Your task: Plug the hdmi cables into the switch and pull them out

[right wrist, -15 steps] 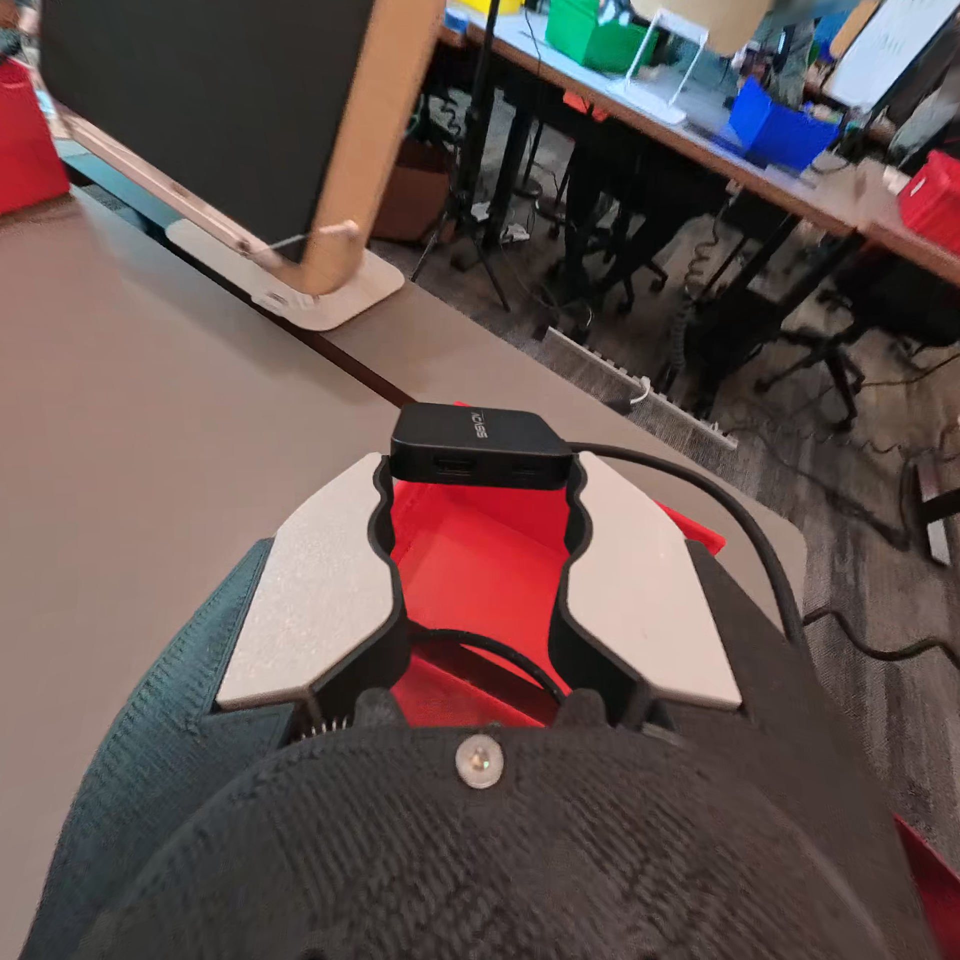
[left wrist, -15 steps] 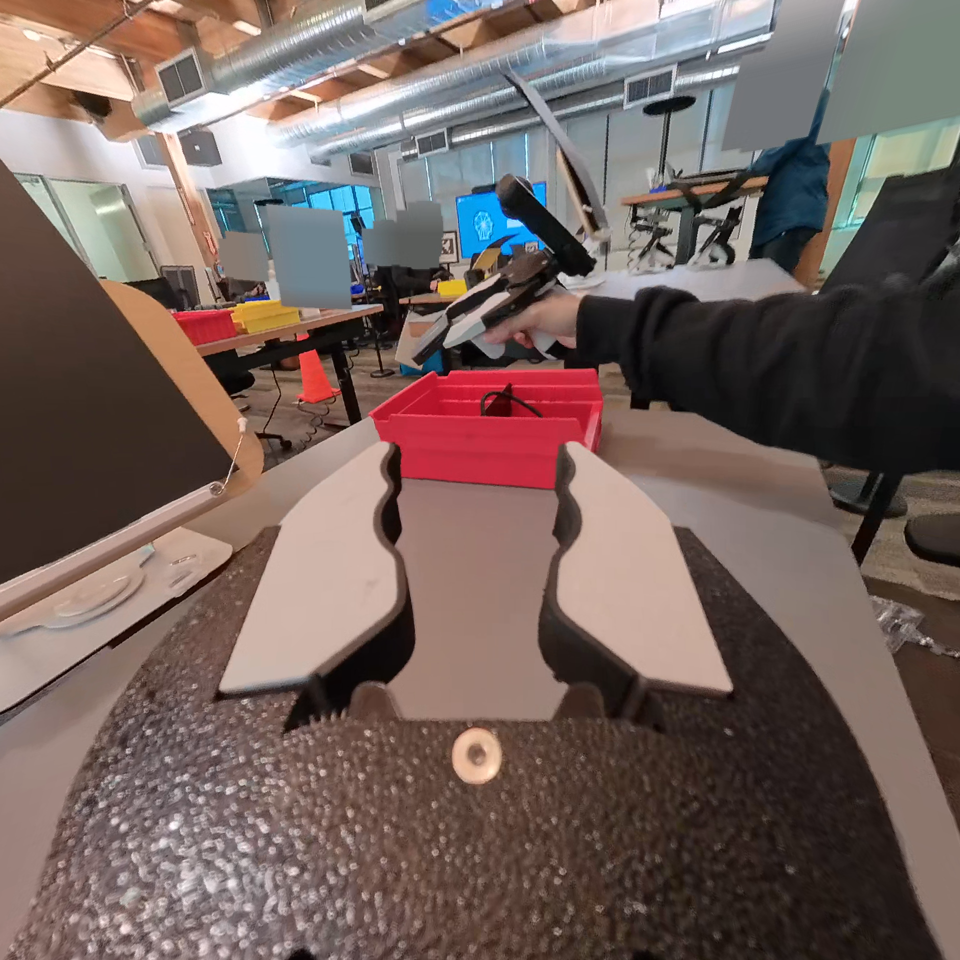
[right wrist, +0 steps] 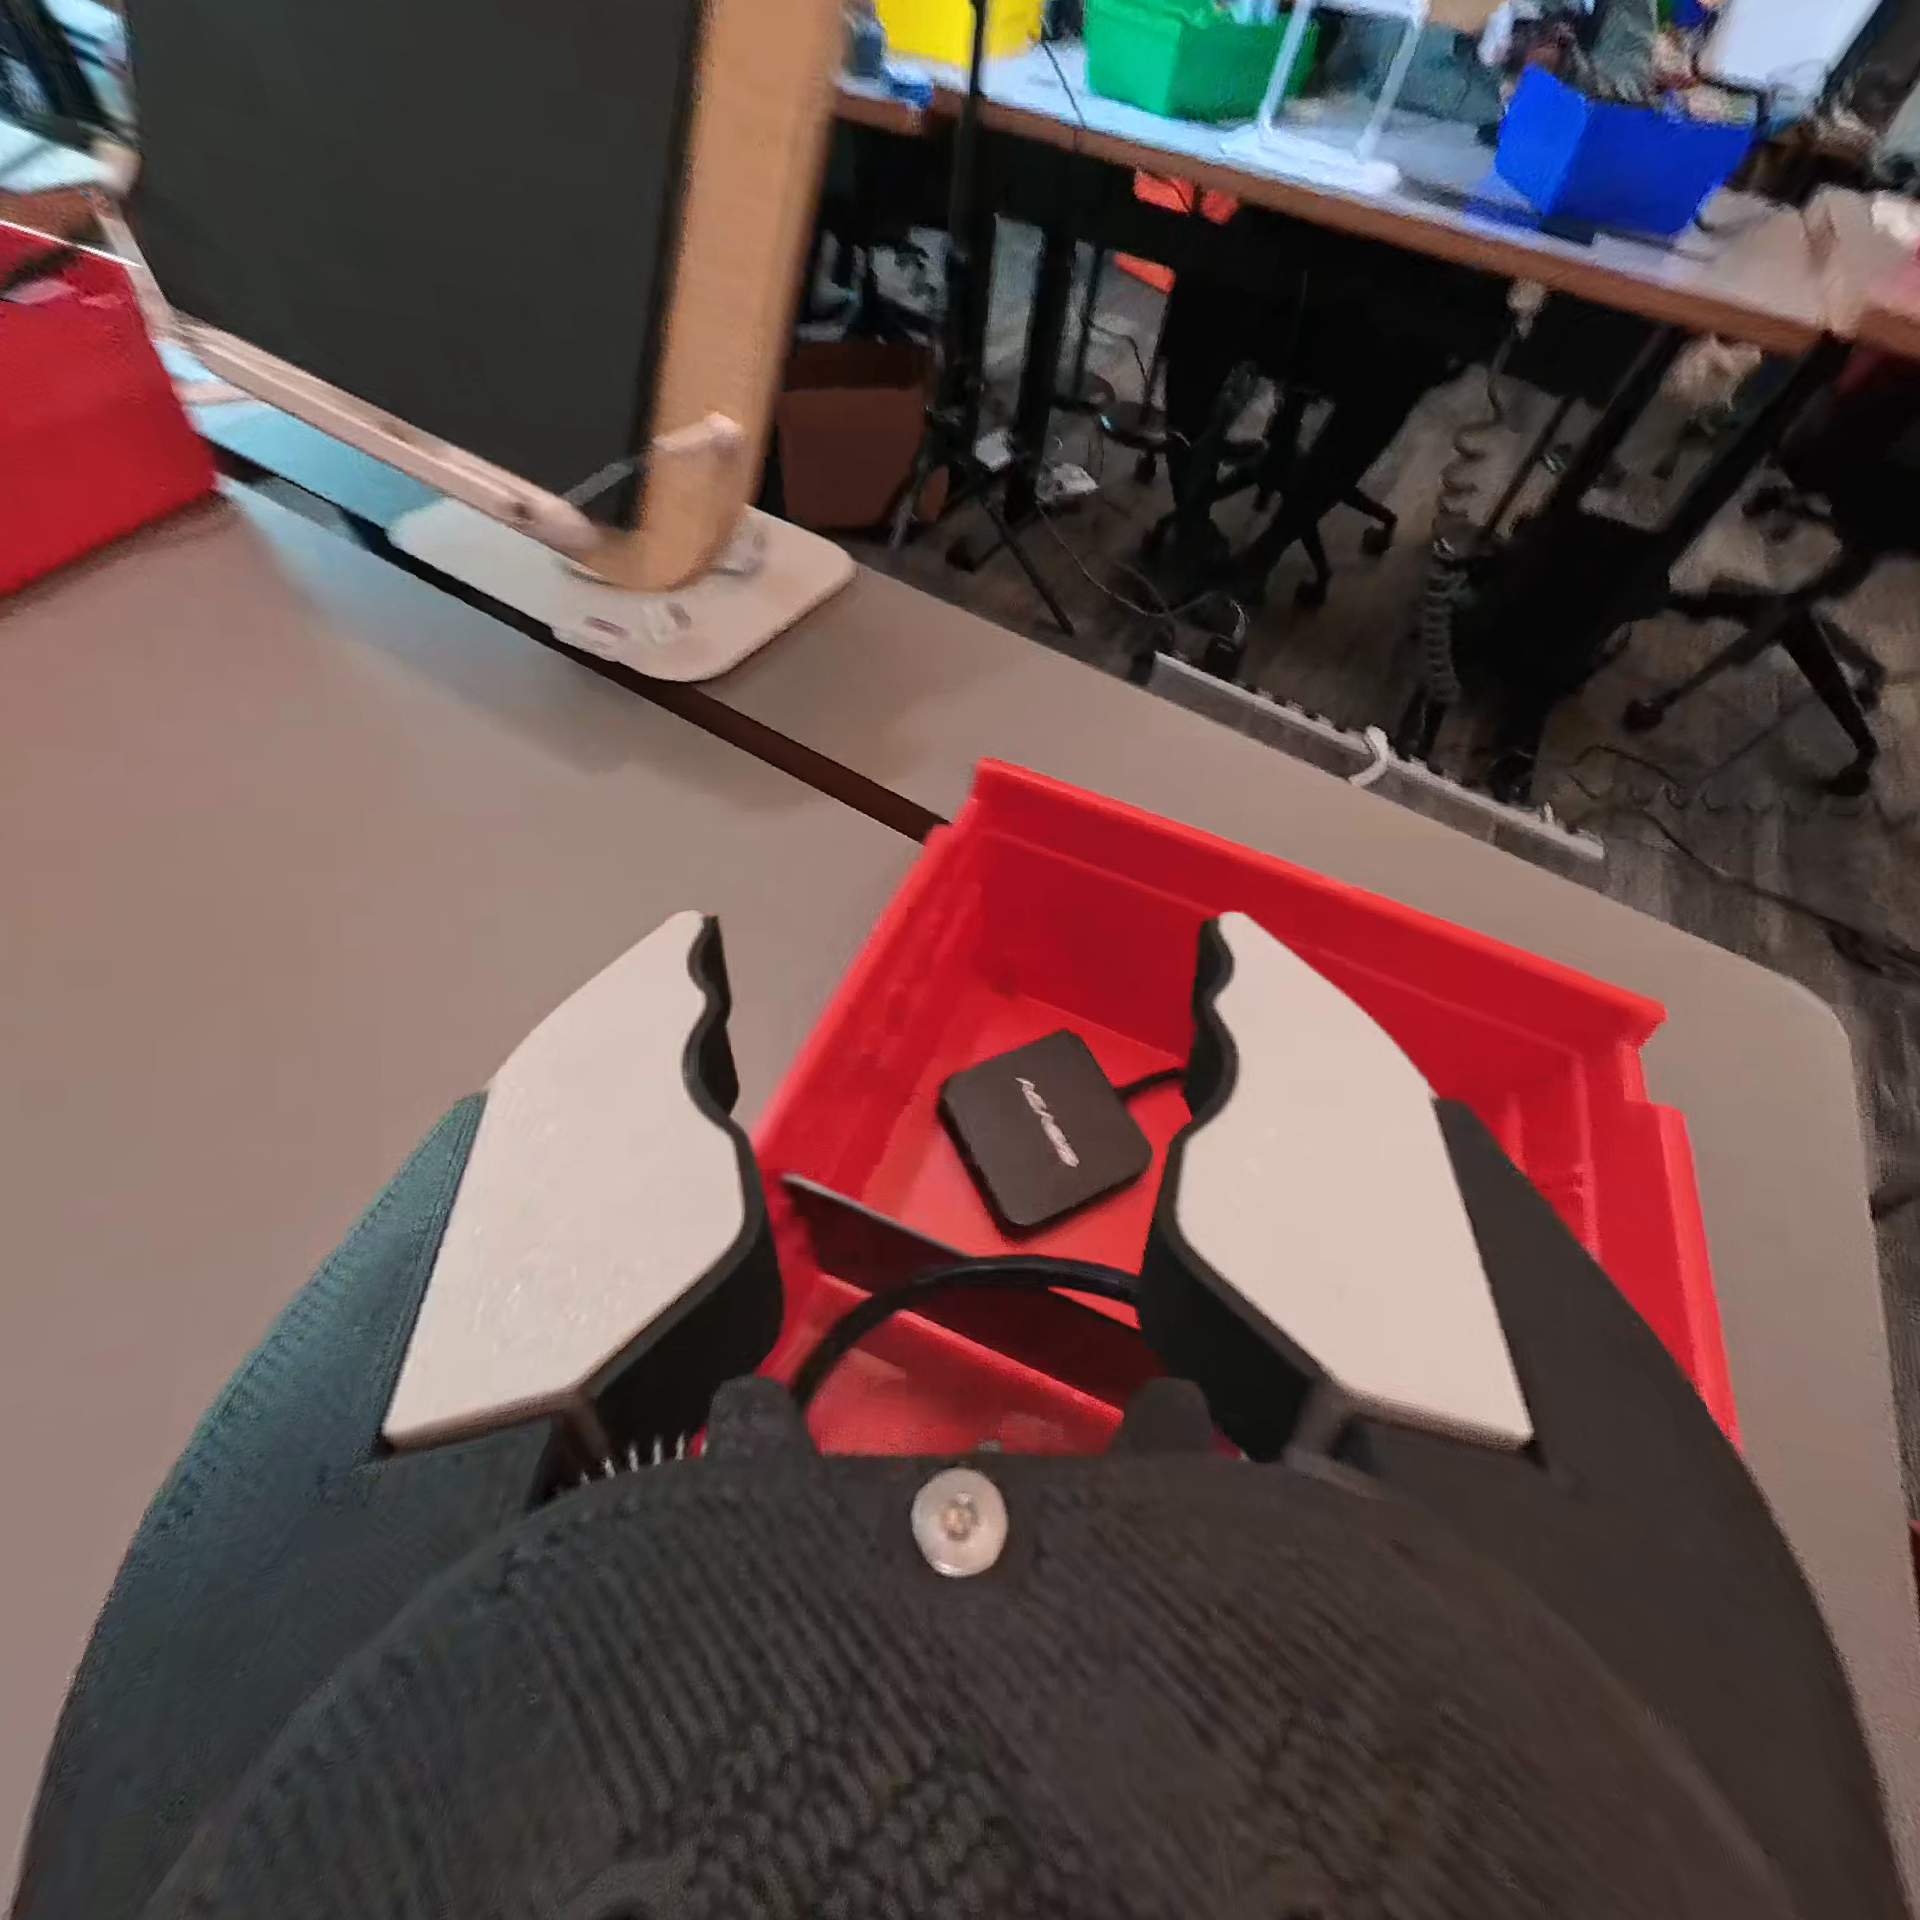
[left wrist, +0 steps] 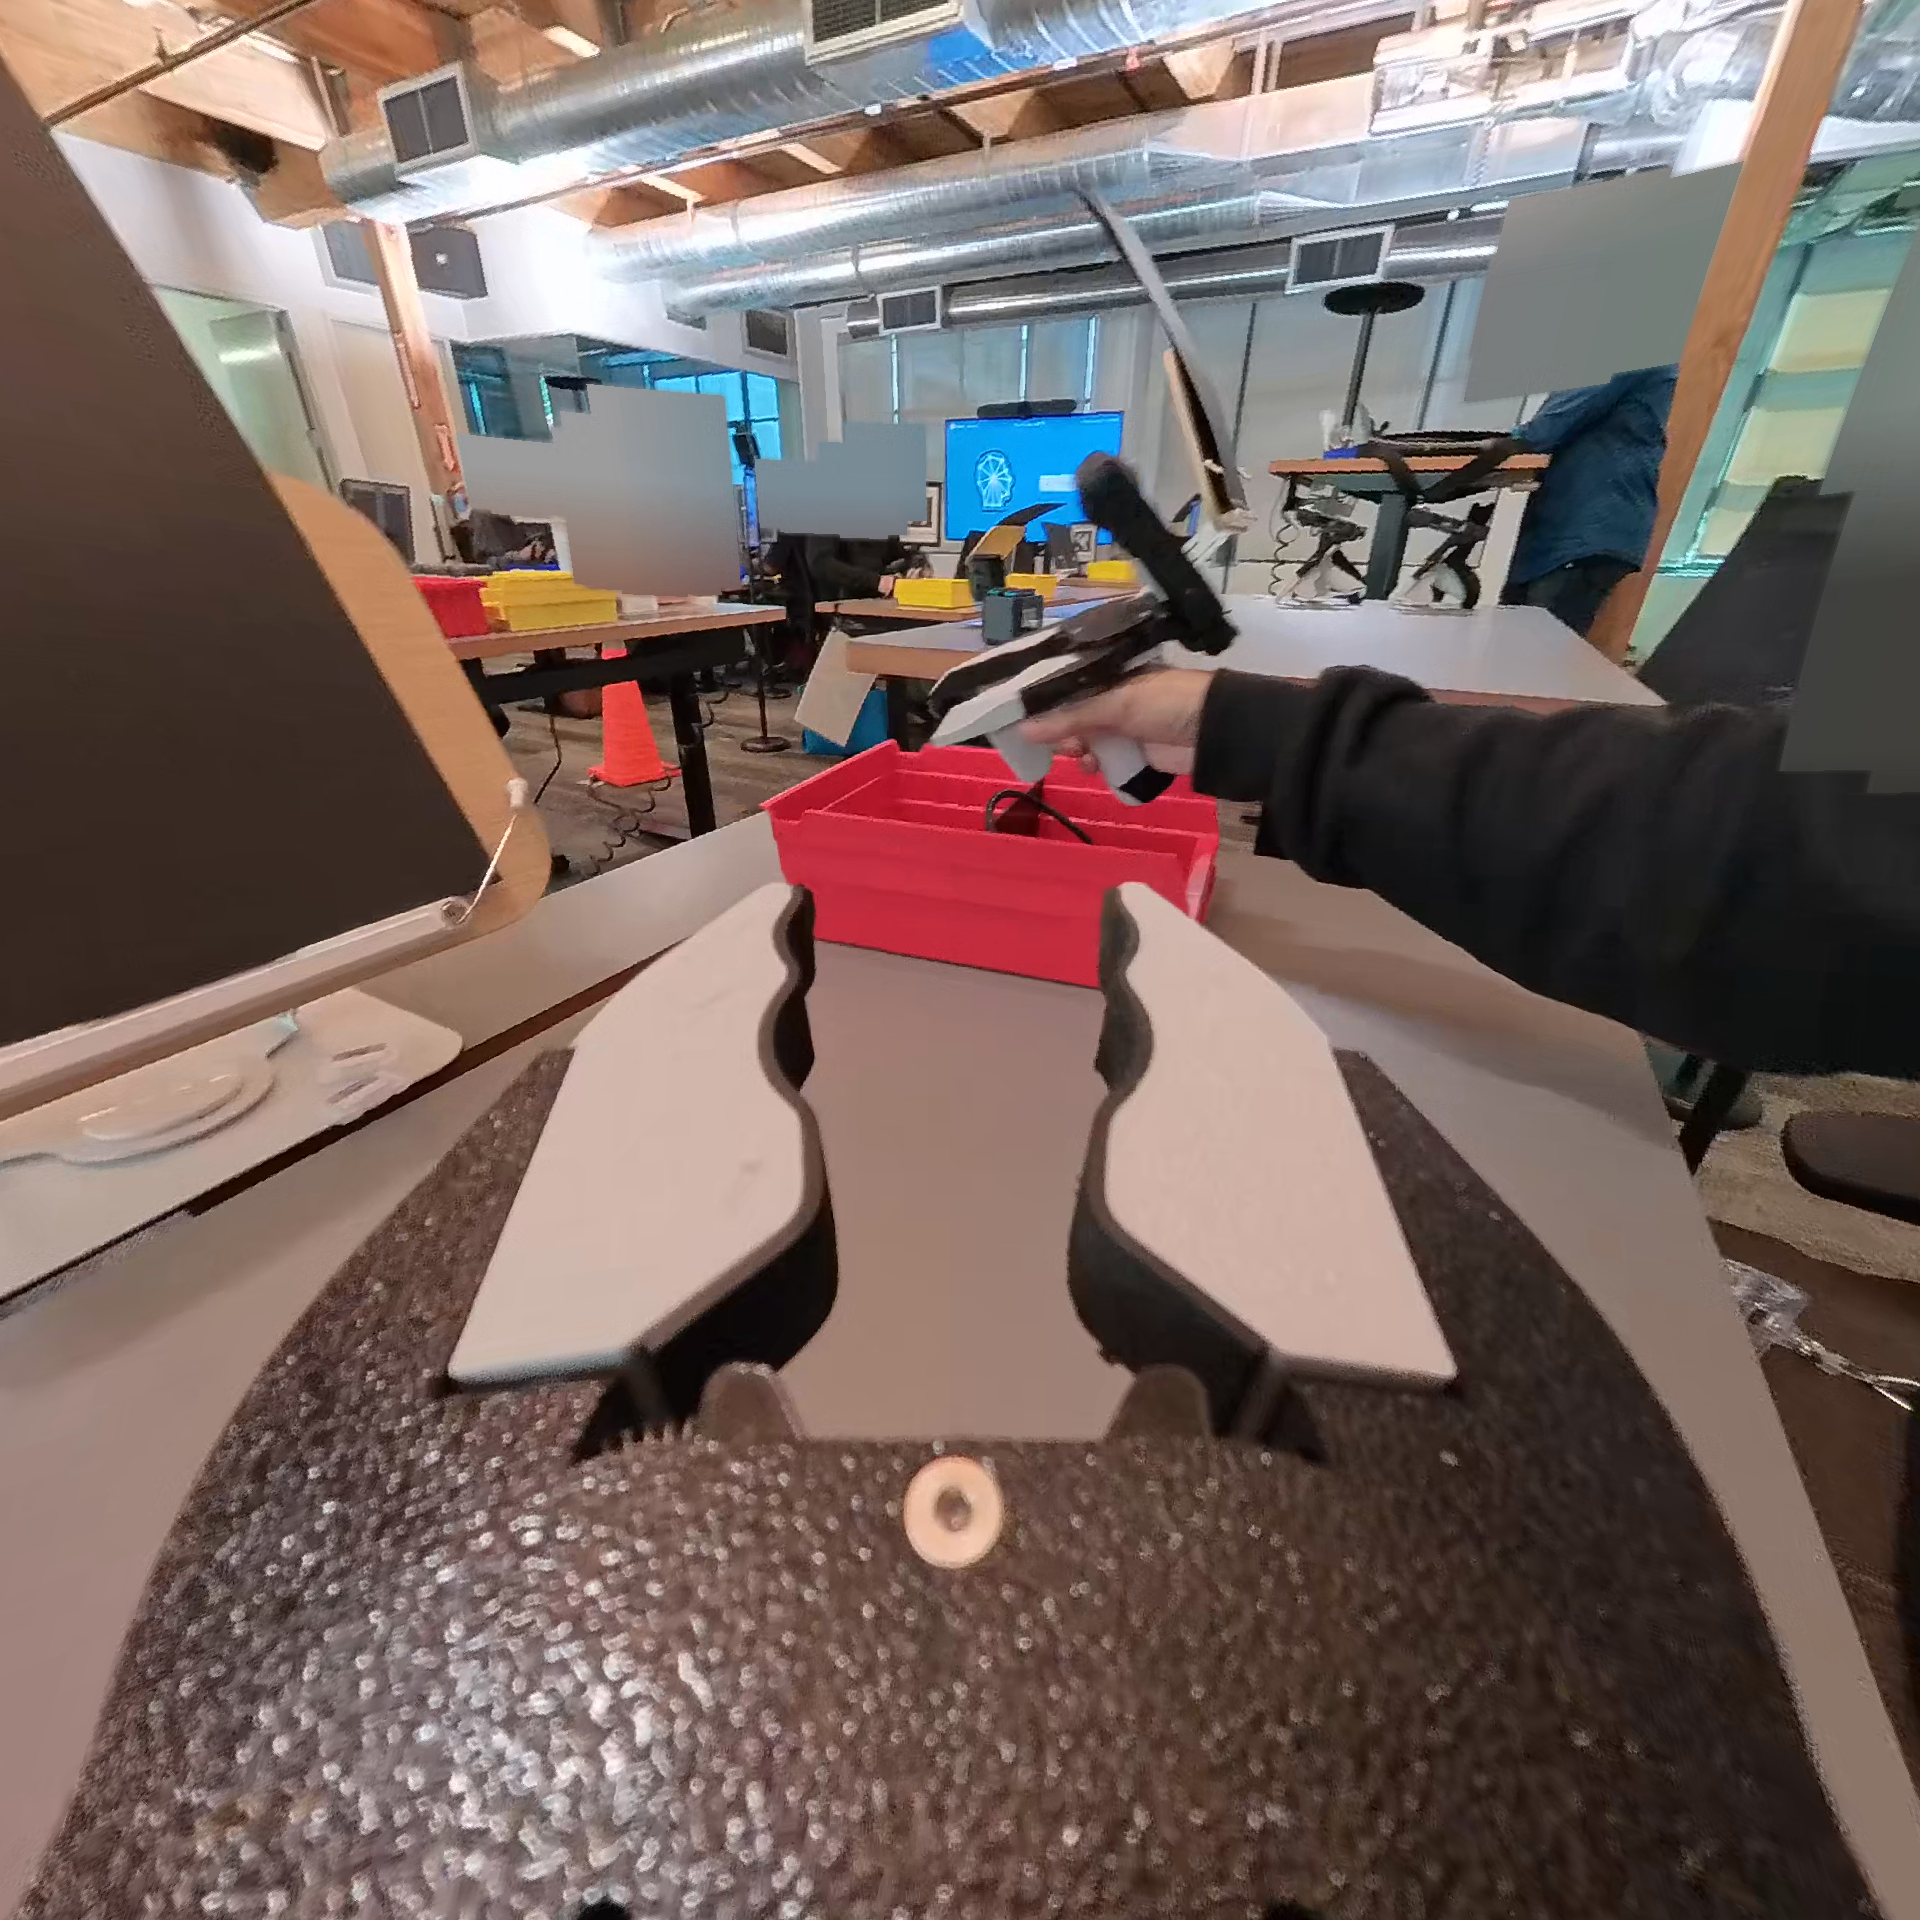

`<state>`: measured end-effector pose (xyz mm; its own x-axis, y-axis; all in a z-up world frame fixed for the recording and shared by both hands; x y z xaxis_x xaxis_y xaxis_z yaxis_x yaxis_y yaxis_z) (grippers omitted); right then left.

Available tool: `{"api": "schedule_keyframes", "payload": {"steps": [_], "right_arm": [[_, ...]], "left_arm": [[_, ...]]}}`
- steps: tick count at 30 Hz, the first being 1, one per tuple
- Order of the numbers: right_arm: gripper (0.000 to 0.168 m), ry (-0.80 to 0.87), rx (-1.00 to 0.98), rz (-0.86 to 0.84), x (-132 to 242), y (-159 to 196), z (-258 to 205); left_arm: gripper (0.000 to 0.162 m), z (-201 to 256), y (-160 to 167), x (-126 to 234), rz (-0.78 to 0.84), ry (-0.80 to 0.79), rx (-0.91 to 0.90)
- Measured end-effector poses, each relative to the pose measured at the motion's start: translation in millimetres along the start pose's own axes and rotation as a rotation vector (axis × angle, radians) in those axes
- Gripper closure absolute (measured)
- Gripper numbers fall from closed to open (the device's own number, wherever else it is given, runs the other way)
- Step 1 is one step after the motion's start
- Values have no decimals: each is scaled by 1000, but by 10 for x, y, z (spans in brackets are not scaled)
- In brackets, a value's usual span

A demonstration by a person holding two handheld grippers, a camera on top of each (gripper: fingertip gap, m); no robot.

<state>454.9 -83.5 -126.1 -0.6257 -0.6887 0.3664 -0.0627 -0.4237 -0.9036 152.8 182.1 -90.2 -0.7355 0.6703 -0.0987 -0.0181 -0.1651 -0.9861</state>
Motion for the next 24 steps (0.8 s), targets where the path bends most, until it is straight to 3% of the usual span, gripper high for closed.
{"api": "schedule_keyframes", "payload": {"steps": [6, 12, 14, 16, 24], "right_arm": [[86, -78, 97, 183, 356, -356, -886], [94, -171, 192, 324, 595, -342, -1747], [94, -183, 231, 324, 652, -291, -1869], [95, -197, 247, 328, 711, -257, -1912], [97, -216, 218, 343, 865, -60, -1834]], "left_arm": [[110, -295, 39, 100, -4, -163, 40], [113, -989, 108, 683, -26, -616, 173], [113, -1220, 164, 1000, -68, -791, 214], [114, -1405, 223, 1212, -146, -867, 242], [109, -2270, 557, 1506, -505, -898, 610]]}}
Point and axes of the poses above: each gripper's, where its closed fingertips meet, x back along the fingers, y out of its underside, z = x × y across the jaws, the point moved 2 cm from there along x, back along the fingers, and after that the axes turned 7 degrees about x, right-handed, at the moved point
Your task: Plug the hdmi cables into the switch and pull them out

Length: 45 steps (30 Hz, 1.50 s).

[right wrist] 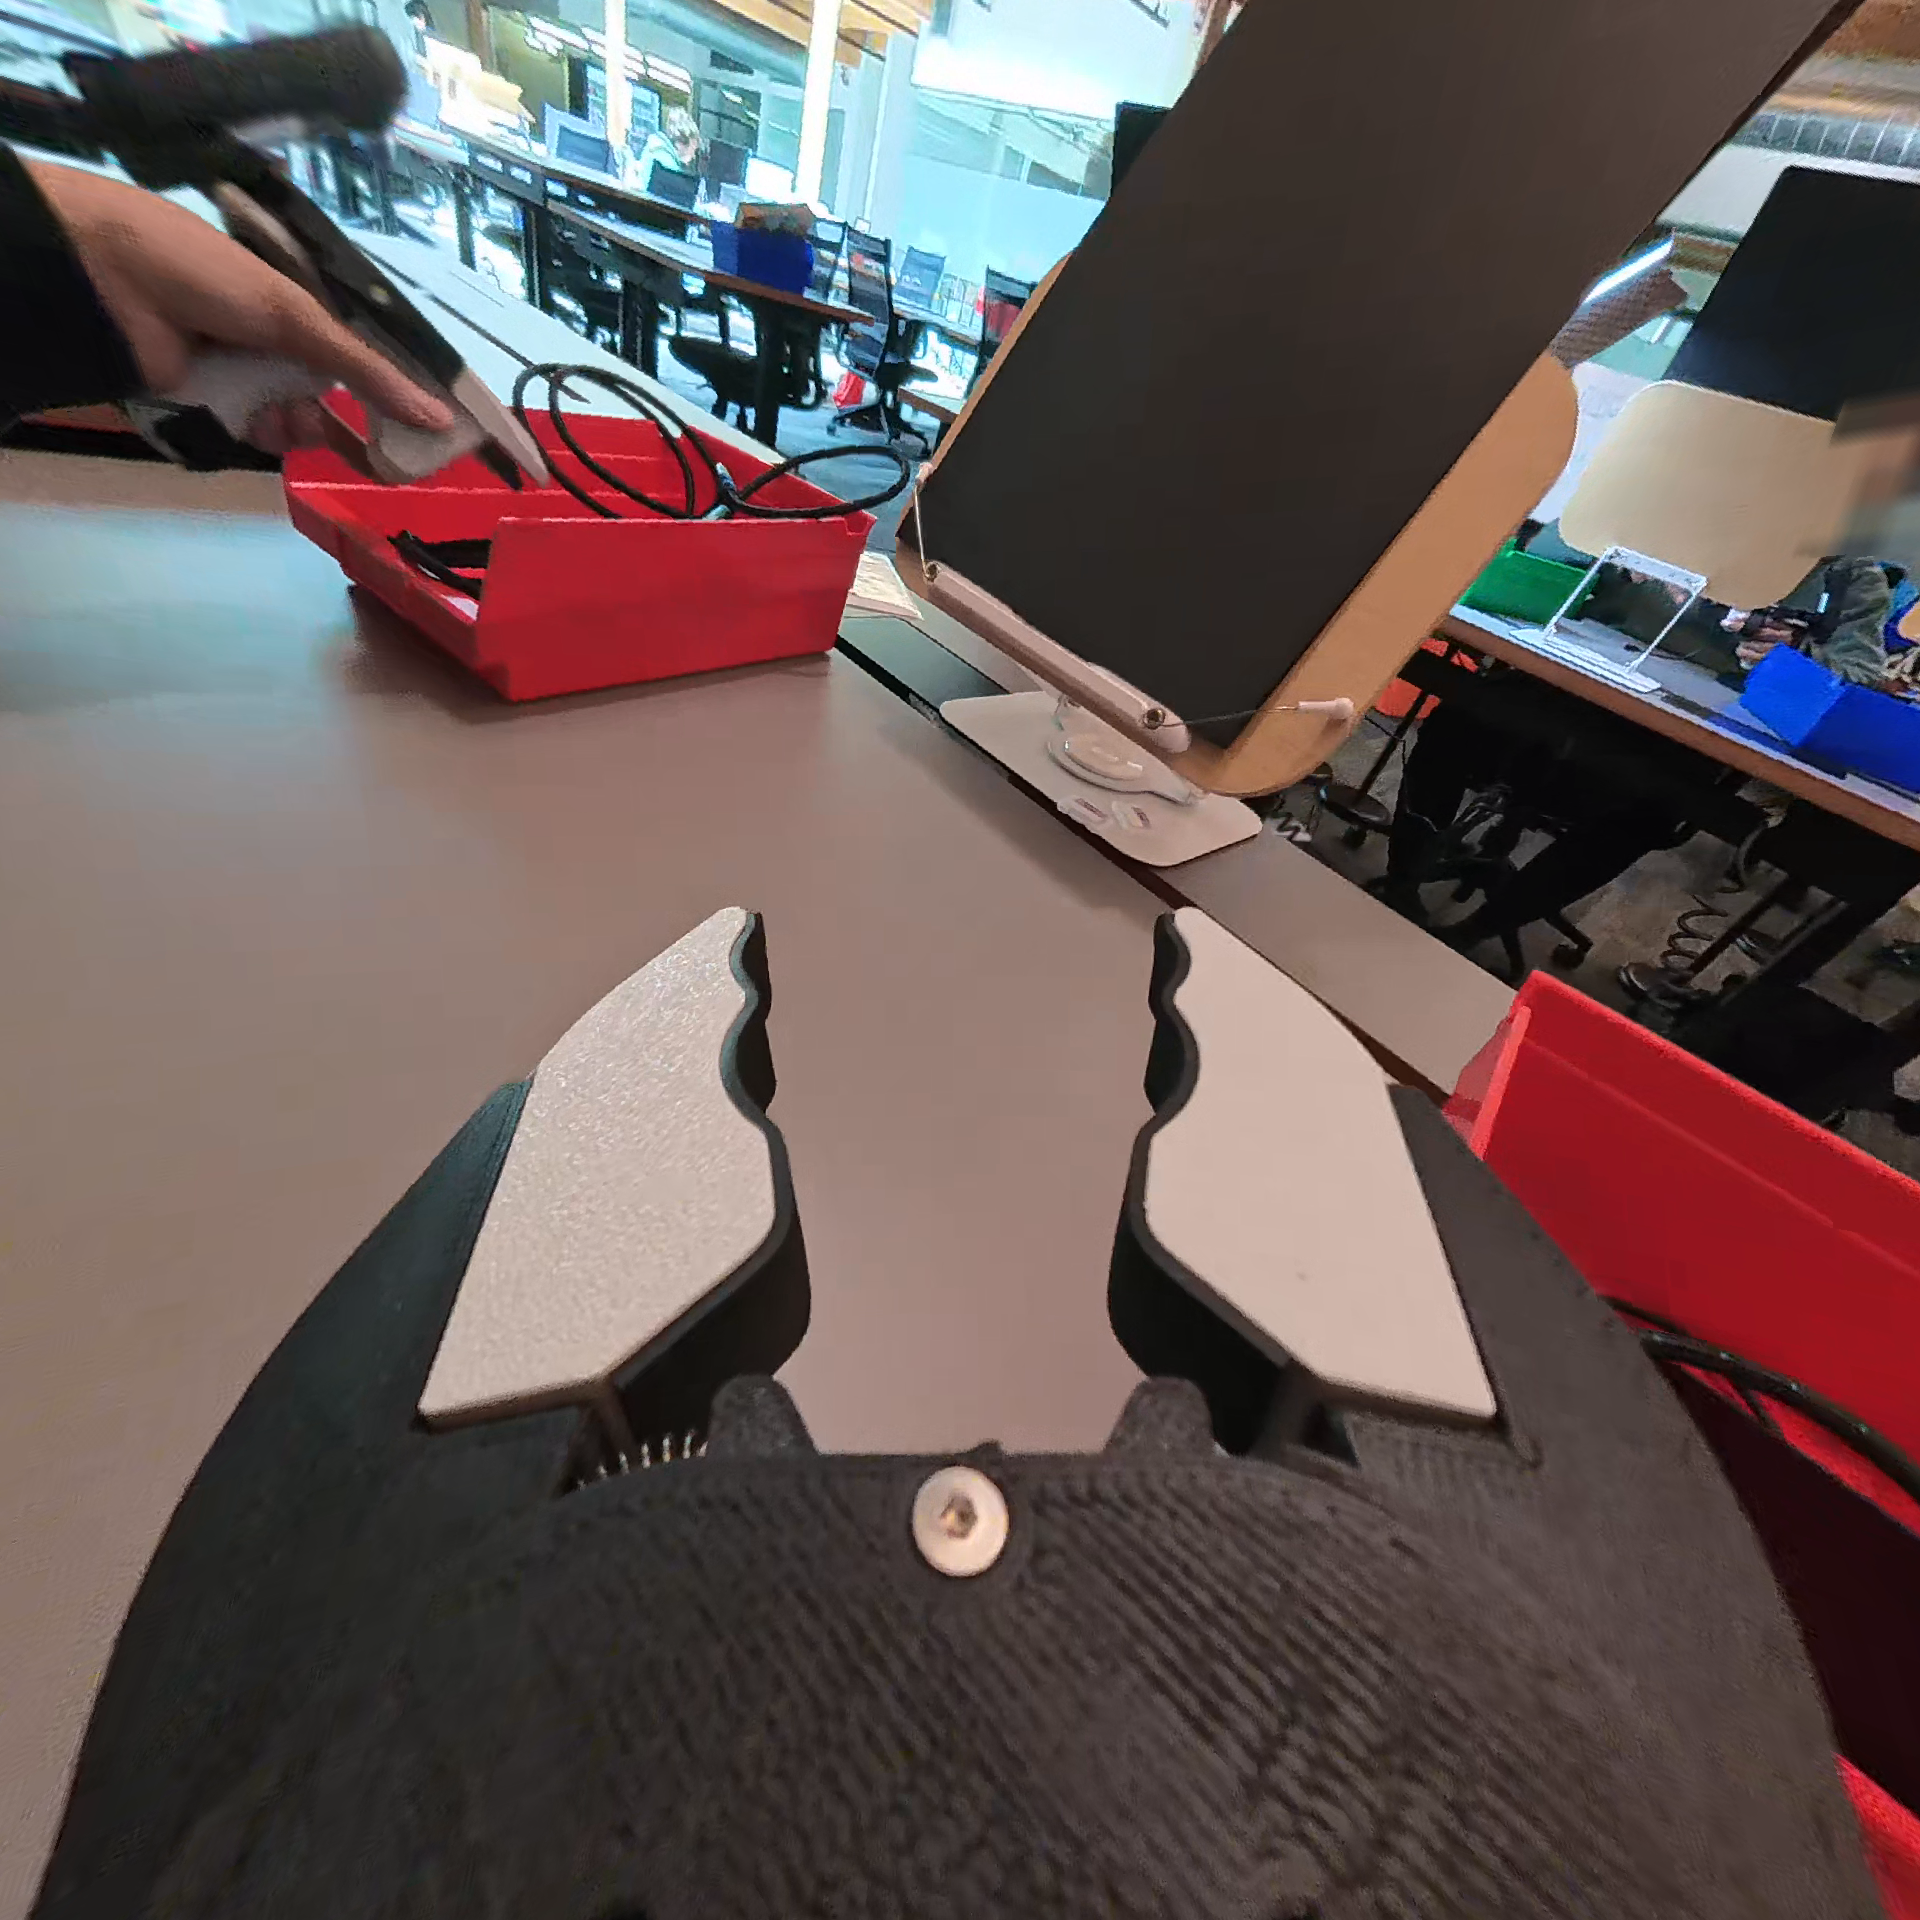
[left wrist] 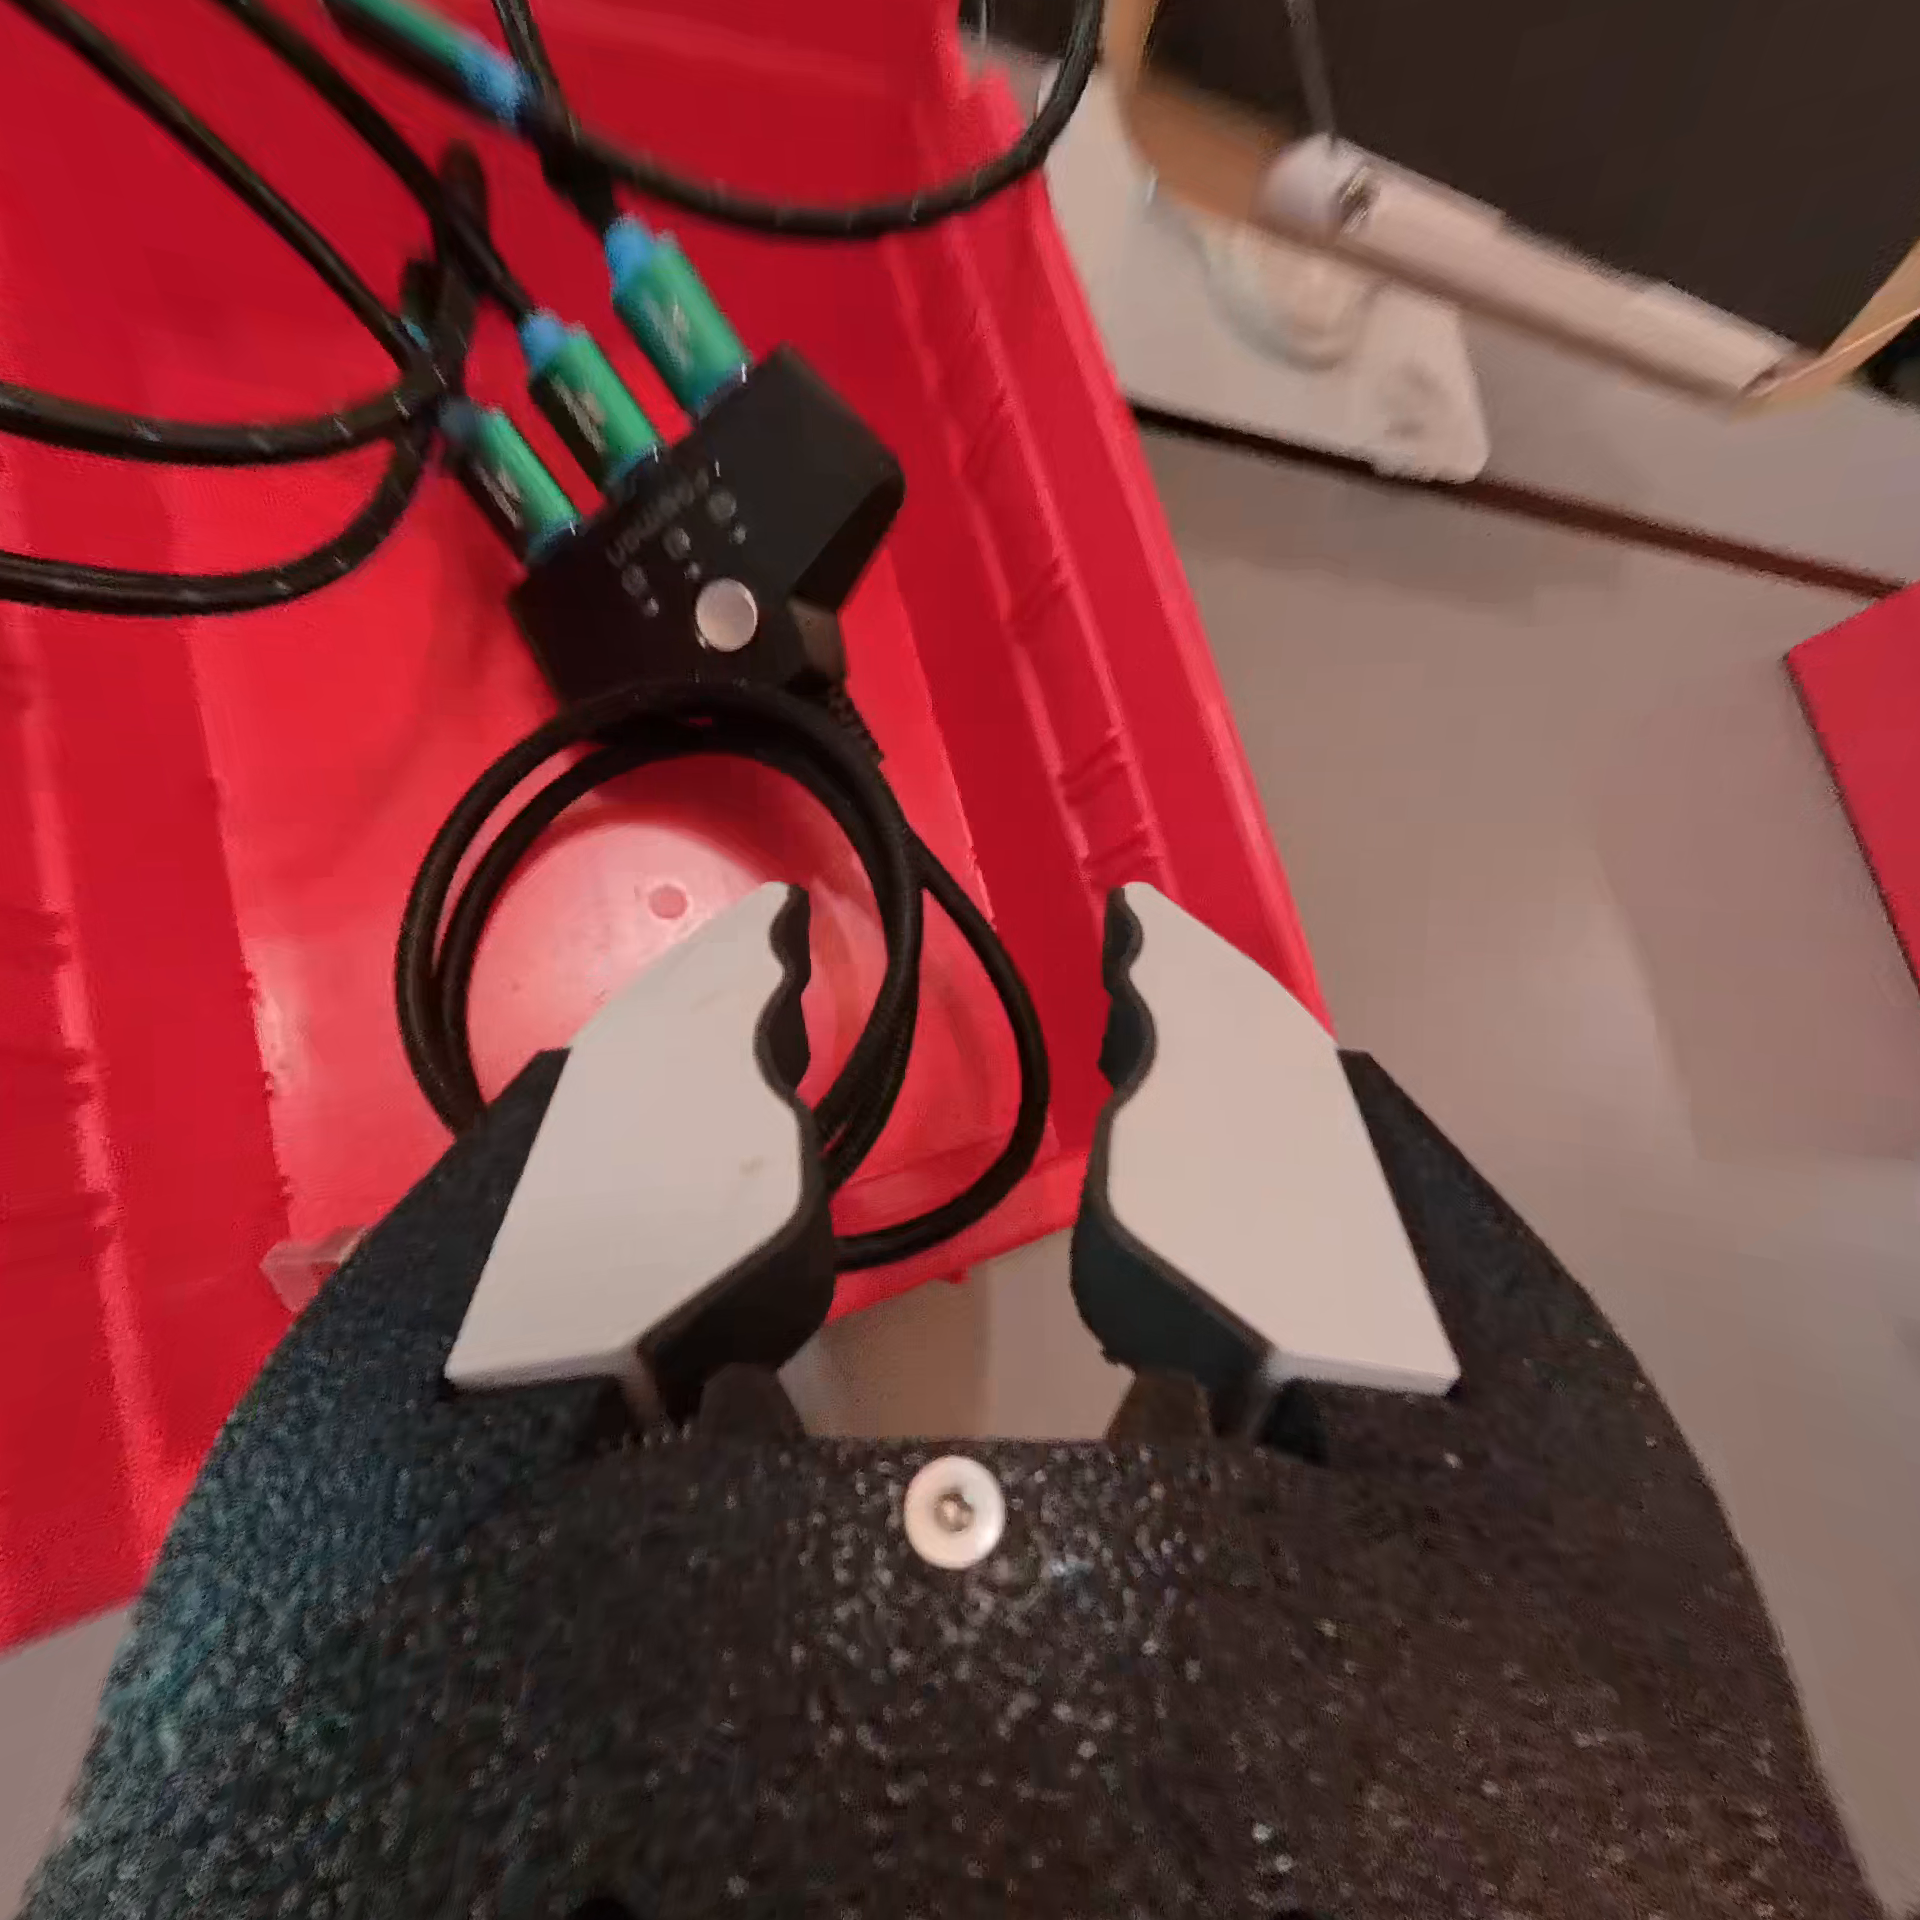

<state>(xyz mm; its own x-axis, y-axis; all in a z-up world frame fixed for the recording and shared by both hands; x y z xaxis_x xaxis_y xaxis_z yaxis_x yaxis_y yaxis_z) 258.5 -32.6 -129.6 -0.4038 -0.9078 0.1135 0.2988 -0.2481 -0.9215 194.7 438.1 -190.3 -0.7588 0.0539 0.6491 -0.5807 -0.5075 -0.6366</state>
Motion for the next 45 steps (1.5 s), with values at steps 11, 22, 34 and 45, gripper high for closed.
{"api": "schedule_keyframes", "payload": {"steps": [11, 22, 34, 45], "right_arm": [[97, -65, 90, -35, 143, 43, -50], [99, -57, 71, -35, 186, 28, -13], [102, -114, 150, 35, 145, -311, -334], [107, -97, 295, 197, 346, -958, -621]], "left_arm": [[111, -325, 52, -813, -282, -47, 310], [135, -260, -201, -460, -38, -106, 52], [139, 346, -350, 625, 156, -230, -621], [139, 1872, 8, 1304, 273, 291, -877]]}}
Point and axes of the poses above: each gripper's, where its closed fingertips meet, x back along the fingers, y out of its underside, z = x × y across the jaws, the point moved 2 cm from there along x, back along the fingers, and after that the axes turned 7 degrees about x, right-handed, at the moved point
